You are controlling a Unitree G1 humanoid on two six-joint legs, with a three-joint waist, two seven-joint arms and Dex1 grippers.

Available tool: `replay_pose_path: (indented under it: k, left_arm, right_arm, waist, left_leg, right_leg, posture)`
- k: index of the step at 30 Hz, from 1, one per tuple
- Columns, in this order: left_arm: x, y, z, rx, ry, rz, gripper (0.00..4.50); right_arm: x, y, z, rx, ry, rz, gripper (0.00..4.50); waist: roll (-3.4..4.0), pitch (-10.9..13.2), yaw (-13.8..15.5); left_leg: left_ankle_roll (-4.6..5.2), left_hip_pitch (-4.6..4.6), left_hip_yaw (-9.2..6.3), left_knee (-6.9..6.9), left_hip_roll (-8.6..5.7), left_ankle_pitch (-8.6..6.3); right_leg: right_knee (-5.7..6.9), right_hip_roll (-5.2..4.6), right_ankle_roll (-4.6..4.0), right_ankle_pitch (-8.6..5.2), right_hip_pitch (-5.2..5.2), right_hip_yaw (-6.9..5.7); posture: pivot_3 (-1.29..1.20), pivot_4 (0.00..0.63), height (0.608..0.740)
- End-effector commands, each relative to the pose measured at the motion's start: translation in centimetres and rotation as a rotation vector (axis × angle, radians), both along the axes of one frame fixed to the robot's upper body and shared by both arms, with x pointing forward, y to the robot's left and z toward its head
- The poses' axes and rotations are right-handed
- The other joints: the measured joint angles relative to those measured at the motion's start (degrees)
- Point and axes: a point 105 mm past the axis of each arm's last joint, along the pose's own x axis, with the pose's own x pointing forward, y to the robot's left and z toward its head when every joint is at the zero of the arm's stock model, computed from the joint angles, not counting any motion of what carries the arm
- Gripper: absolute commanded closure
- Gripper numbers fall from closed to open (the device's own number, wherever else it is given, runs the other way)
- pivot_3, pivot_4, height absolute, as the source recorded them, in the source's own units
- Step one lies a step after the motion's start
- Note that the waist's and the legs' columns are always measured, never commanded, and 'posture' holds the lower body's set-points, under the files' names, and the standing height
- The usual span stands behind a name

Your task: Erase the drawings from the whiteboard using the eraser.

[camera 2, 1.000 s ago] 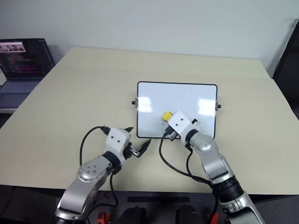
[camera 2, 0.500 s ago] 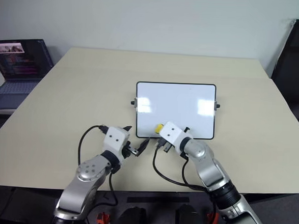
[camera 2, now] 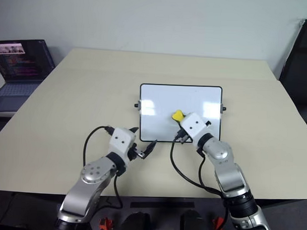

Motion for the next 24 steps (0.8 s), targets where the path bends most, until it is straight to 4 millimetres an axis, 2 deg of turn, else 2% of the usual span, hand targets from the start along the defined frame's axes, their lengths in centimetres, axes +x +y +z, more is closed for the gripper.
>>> replay_pose_path:
  k: [1,4,12,15,17,24]
  left_arm:
    - [0.1,-0.5,1.1,-0.012,-0.045,-0.024,0.00]
    - [0.1,-0.6,1.1,-0.013,-0.048,-0.029,0.00]
    - [-0.7,-2.9,1.8,-0.089,-0.032,-0.213,0.00]
    - [0.2,-4.3,2.9,-0.092,-0.049,-0.338,0.00]
    - [0.6,-4.9,3.4,-0.108,-0.047,-0.404,0.00]
    - [1.1,-7.3,4.0,-0.121,-0.023,-0.710,0.00]
  right_arm:
    - [0.4,-0.2,0.0,-0.027,-0.006,-0.021,3.63]
    - [0.6,-0.5,0.2,-0.010,-0.013,-0.032,3.63]
    - [-0.1,-4.1,2.3,0.049,-0.040,-0.135,3.63]
    - [-1.4,-6.8,3.5,0.069,-0.039,-0.222,3.63]
    - [-2.0,-8.2,3.6,0.077,-0.014,-0.277,3.63]
    - [-4.8,-14.9,2.2,0.062,0.132,-0.520,3.63]
  waist:
    - [0.00,0.00,0.00]
    - [0.00,0.00,-0.02]
    - [0.00,0.01,0.05]
    - [0.01,0.05,0.28]
    - [0.00,0.04,0.31]
    - [0.01,0.05,0.06]
  left_leg:
    - [0.00,0.00,0.01,0.00,0.00,0.00]
    - [0.00,0.00,0.01,-0.01,-0.01,0.00]
    - [0.00,-0.04,0.00,0.00,-0.01,0.00]
    - [0.00,-0.06,-0.05,0.02,-0.06,0.00]
    - [0.00,-0.06,-0.05,0.05,-0.09,0.00]
    - [0.00,-0.07,-0.02,-0.02,-0.12,0.00]
  right_leg:
    - [0.00,0.00,0.00,0.00,0.00,0.00]
    - [0.00,0.01,0.00,0.00,-0.01,0.00]
    - [-0.04,-0.02,0.01,0.00,-0.01,0.00]
    - [-0.02,-0.01,0.01,-0.01,-0.02,-0.06]
    - [0.00,0.01,0.00,-0.01,-0.01,-0.08]
    - [-0.09,0.04,0.02,0.00,0.00,-0.07]
  posture:
    - [0.00,0.150,0.740]
    - [0.00,0.150,0.740]
    - [0.00,0.150,0.740]
    - [0.00,0.150,0.740]
    - [0.00,0.150,0.740]
    - [0.00,0.150,0.740]
